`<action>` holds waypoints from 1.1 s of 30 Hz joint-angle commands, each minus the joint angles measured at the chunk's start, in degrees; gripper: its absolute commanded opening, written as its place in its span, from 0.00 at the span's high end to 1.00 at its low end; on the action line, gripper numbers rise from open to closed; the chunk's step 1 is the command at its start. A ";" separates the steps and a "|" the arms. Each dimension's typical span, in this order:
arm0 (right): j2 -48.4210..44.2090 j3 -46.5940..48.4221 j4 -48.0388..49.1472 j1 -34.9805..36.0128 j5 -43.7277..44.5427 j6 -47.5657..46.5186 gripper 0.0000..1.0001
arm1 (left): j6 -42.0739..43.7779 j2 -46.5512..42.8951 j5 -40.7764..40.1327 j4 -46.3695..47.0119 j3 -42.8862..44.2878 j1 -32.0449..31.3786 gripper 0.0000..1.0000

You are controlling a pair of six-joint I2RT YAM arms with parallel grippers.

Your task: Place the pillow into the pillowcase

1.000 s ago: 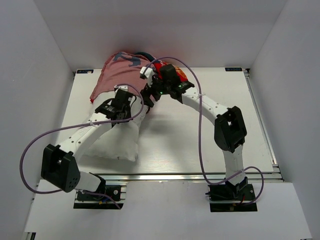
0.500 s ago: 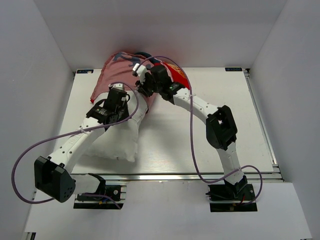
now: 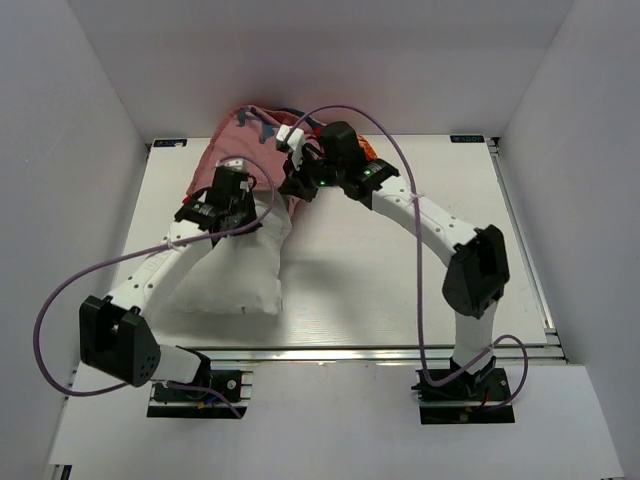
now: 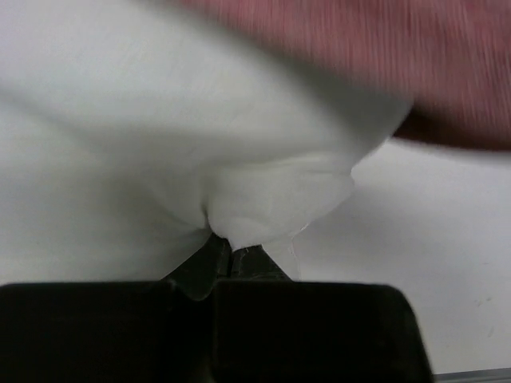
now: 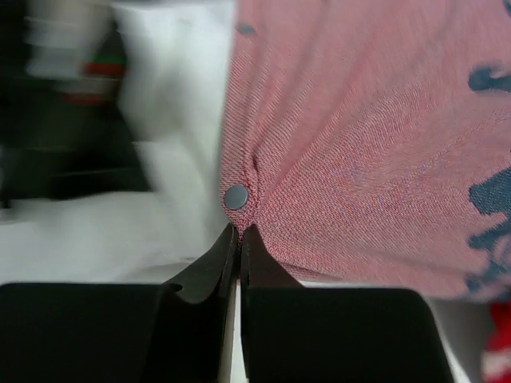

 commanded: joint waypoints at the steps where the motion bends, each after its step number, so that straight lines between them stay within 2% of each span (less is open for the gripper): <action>1: -11.11 -1.43 -1.57 4.60 -13.72 7.24 1.00 | 1.13 2.77 3.98 8.05 9.15 1.45 1.00; 7: -14.90 5.15 1.33 5.04 -14.00 16.39 1.00 | 2.63 7.27 11.08 6.99 27.59 1.54 1.00; 9: -16.39 7.08 2.21 4.52 -12.06 16.92 1.00 | 1.84 7.27 14.51 7.78 31.73 1.37 1.00; 11: -17.71 5.70 2.30 3.38 -8.57 16.14 1.00 | 0.18 5.70 16.54 9.89 32.02 1.45 1.00; 13: -19.21 -1.23 1.96 1.98 -5.74 14.47 1.00 | -2.54 4.12 19.69 13.56 27.84 1.45 1.00; 15: -18.26 -6.24 0.90 -2.85 -6.25 16.65 1.00 | -4.83 1.48 22.51 17.34 21.60 1.02 1.00; 16: -17.72 -10.88 0.55 -4.52 -6.69 18.23 1.00 | -7.71 0.60 25.05 21.98 13.64 0.75 1.00; 17: -17.55 -13.54 0.55 -6.71 -5.56 18.24 1.00 | -8.96 -0.10 25.60 24.46 9.48 -0.90 1.00; 20: -17.54 -20.39 0.37 -9.88 -4.50 18.85 1.00 | -12.66 -1.52 24.55 32.82 -3.52 -5.64 1.00; 23: -18.60 -22.09 0.98 -10.95 -4.68 20.79 1.00 | -15.21 -0.29 22.89 38.80 -10.67 -9.08 1.00; 25: -18.69 -20.86 1.60 -11.04 -4.15 21.75 1.00 | -16.35 1.73 22.70 43.01 -12.44 -10.23 1.00; 28: -16.76 -14.99 2.13 -11.65 -4.93 24.74 1.00 | -16.36 5.77 22.70 44.52 -11.40 -12.34 1.00; 33: -12.62 1.78 2.04 -10.87 -7.66 30.27 1.00 | -14.96 11.66 22.09 44.79 -3.17 -13.14 1.00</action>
